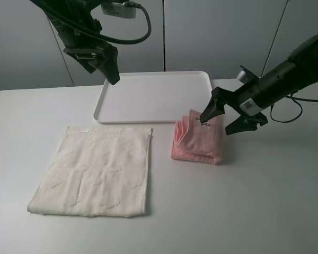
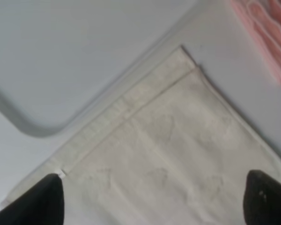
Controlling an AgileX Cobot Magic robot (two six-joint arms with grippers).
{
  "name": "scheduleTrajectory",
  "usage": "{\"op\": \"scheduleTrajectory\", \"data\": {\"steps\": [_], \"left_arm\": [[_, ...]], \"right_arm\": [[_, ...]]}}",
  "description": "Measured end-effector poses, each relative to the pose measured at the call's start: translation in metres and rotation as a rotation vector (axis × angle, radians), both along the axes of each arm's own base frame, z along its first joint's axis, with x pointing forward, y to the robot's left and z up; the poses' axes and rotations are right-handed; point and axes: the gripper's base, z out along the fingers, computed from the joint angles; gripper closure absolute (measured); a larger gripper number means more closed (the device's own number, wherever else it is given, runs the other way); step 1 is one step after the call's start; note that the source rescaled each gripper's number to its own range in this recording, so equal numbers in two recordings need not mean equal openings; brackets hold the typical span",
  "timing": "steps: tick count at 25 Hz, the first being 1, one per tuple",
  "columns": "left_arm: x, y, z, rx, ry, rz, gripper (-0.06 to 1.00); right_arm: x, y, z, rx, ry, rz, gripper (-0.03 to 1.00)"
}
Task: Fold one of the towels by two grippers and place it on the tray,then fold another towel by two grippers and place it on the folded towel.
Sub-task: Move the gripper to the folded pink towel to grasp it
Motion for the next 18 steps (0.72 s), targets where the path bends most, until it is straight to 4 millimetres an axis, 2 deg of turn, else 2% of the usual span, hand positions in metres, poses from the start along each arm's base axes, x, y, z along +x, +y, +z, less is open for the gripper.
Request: {"op": "scheduleTrajectory", "data": {"steps": [4, 12, 15, 18], "left_arm": [[-0.006, 0.005, -0.019, 0.029, 0.066, -0.004, -0.05], [-0.012, 0.009, -0.034, 0.051, 0.116, -0.007, -0.05], [-0.01, 0.016, -0.036, 0.053, 0.124, 0.009, -0.05], [-0.009, 0.019, -0.037, 0.053, 0.127, 0.019, -0.05]], "right_arm": [[0.005, -0.001, -0.016, -0.024, 0.027, 0.023, 0.11], [0.009, -0.002, -0.033, -0.038, 0.054, 0.011, 0.17], [0.009, 0.0, -0.035, -0.025, 0.058, 0.01, 0.26], [0.008, 0.005, -0.038, -0.029, 0.04, 0.054, 0.48]]}}
